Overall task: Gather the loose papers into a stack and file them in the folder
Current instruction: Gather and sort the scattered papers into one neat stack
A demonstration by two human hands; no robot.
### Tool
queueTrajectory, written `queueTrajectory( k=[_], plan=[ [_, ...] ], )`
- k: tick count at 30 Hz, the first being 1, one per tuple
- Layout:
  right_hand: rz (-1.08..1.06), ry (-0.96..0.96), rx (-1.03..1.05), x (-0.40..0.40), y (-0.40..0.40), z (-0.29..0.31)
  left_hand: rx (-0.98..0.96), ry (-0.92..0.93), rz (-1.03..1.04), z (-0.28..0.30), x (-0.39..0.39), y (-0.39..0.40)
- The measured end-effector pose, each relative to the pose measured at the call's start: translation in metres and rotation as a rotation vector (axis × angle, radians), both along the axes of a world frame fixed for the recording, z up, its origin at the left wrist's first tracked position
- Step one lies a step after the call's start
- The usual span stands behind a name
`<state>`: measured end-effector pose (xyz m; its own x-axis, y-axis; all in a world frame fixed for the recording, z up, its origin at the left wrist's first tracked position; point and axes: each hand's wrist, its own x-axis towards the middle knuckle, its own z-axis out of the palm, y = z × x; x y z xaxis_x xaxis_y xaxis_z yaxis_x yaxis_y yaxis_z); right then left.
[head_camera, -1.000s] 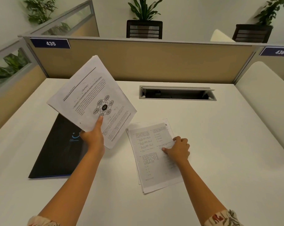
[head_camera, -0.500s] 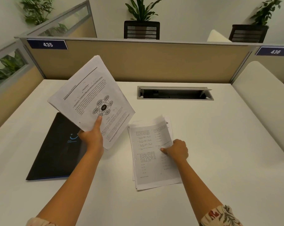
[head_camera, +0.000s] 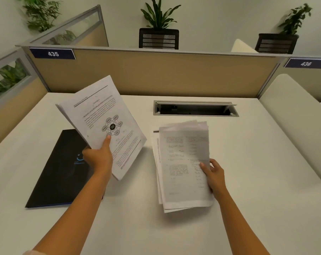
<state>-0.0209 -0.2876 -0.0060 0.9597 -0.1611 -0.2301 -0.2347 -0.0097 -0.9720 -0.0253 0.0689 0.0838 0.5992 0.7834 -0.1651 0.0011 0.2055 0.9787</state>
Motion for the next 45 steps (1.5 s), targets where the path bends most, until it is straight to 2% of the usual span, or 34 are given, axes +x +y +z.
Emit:
queueTrajectory(
  k=[3,5,10,14,20,24,25,27,31,38,41,45],
  plan=[
    [0.001,-0.043,0.113,0.003,0.006,0.012,-0.007,0.026,-0.08,-0.003,0.003,-0.005],
    [0.004,-0.066,0.15,0.007,0.013,0.02,-0.015,0.075,-0.203,-0.006,0.003,-0.01],
    [0.026,-0.13,0.146,0.019,0.033,0.042,-0.051,0.03,-0.595,-0.004,-0.002,-0.029],
    [0.076,-0.155,0.155,0.021,0.045,0.053,0.002,0.092,-0.739,-0.004,-0.005,-0.043],
    [0.267,-0.073,0.155,0.016,0.059,0.054,-0.019,0.181,-0.752,-0.005,-0.006,-0.052],
    [0.23,-0.121,0.008,0.013,0.065,0.054,-0.298,0.02,-0.815,-0.002,-0.007,-0.054],
    [0.224,-0.153,-0.007,0.012,0.066,0.056,-0.319,0.004,-0.837,0.0,-0.008,-0.054],
    [0.223,-0.21,-0.005,0.011,0.067,0.062,-0.244,0.044,-0.819,0.002,-0.01,-0.055],
    [0.29,-0.247,0.089,0.012,0.067,0.076,0.03,0.061,-0.766,-0.002,-0.01,-0.058],
    [0.177,-0.426,0.084,0.015,0.077,0.104,0.153,-0.123,-0.686,0.019,-0.005,-0.076],
    [0.157,-0.453,0.042,0.016,0.077,0.115,0.234,-0.188,-0.675,0.031,-0.003,-0.076],
    [0.152,-0.477,0.047,0.017,0.07,0.123,0.252,-0.276,-0.721,0.039,-0.001,-0.071]
  ],
)
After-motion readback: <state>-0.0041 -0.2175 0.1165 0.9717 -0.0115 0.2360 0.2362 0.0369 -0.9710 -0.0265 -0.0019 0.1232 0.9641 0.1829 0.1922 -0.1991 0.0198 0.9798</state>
